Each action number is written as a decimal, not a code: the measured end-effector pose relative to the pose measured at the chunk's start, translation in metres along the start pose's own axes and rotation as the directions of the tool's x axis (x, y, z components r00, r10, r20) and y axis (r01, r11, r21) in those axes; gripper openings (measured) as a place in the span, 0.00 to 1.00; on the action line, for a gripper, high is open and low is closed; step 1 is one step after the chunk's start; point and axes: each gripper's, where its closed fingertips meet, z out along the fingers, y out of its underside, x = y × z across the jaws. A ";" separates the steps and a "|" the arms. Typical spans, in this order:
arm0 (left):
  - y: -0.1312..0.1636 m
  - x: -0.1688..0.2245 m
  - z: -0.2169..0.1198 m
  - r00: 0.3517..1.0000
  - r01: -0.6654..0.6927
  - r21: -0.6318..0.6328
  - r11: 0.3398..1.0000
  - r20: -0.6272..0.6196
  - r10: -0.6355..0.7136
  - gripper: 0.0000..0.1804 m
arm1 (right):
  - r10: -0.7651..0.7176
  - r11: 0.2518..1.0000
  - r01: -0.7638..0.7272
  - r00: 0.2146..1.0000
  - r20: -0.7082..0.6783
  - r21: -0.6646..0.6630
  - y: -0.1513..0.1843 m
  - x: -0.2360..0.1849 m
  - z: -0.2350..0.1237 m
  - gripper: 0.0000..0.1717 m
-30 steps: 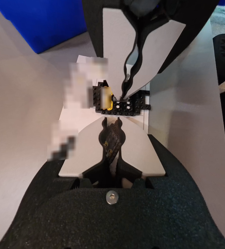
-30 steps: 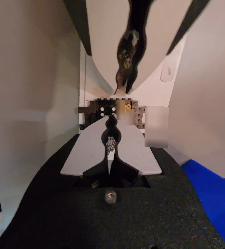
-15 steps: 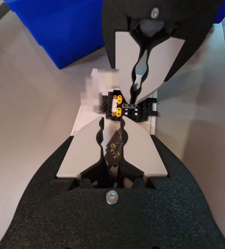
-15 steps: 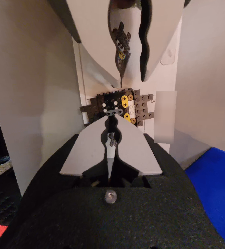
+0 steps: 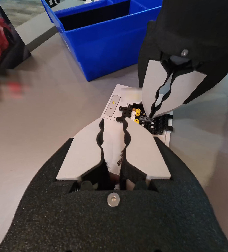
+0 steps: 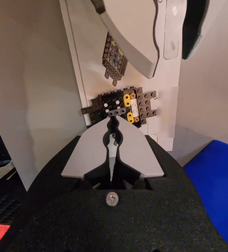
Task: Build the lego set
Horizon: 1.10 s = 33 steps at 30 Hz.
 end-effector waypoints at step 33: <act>-0.014 -0.057 -0.049 0.973 0.011 0.125 0.992 0.227 -0.039 0.18 | 0.289 0.837 -0.148 0.937 -0.196 0.526 0.097 0.095 -0.212 0.00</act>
